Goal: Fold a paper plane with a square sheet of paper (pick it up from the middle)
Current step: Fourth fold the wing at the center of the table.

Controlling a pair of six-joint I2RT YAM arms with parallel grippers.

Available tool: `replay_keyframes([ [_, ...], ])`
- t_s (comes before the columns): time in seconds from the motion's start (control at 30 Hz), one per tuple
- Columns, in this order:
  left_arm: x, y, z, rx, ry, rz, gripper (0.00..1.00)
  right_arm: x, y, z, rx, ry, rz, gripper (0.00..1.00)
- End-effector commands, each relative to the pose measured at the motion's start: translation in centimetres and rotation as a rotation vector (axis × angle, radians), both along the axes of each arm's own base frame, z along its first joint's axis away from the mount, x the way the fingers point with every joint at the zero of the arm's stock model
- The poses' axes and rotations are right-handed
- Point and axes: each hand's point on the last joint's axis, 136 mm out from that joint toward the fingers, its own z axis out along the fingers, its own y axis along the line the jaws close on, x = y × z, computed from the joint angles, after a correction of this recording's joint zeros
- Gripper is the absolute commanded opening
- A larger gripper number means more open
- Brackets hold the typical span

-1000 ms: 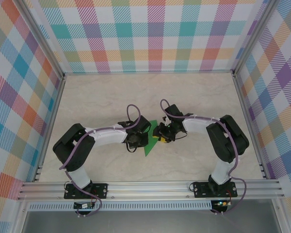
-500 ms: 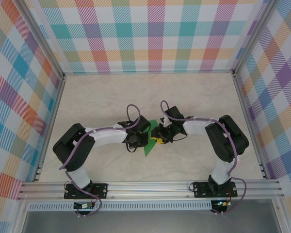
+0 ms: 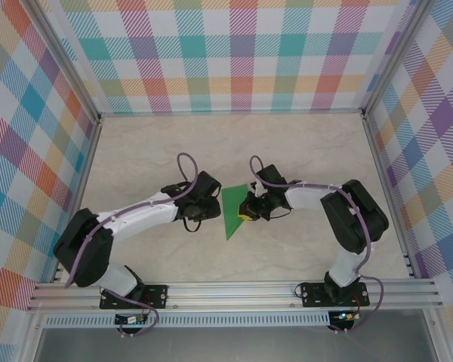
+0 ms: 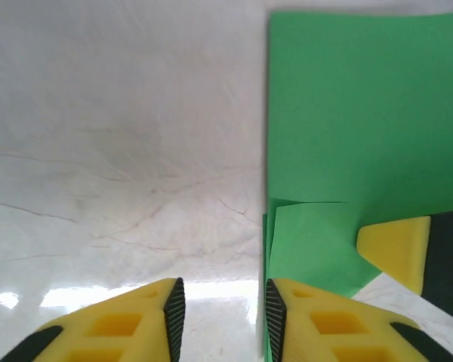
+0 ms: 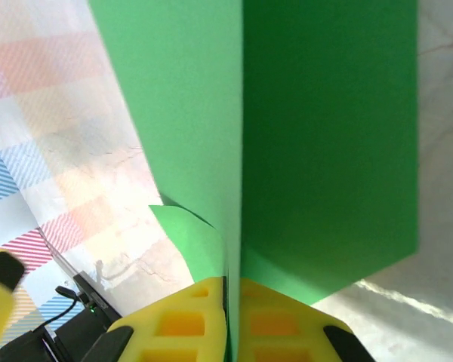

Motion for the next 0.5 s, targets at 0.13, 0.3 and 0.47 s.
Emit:
replay_keyframes([
  [0.13,0.0,5.6,2.9,0.012,-0.093,0.100,0.60,2.5,0.2,6.6,-0.073,-0.125,-0.108,0.04],
  [0.3,0.5,6.5,4.4,-0.046,-0.159,0.101,0.74,3.2,0.9,8.3,-0.097,-0.109,-0.195,0.04],
  [0.47,0.6,4.4,3.9,-0.118,-0.192,-0.042,0.87,3.2,2.0,6.5,-0.118,-0.020,-0.281,0.05],
])
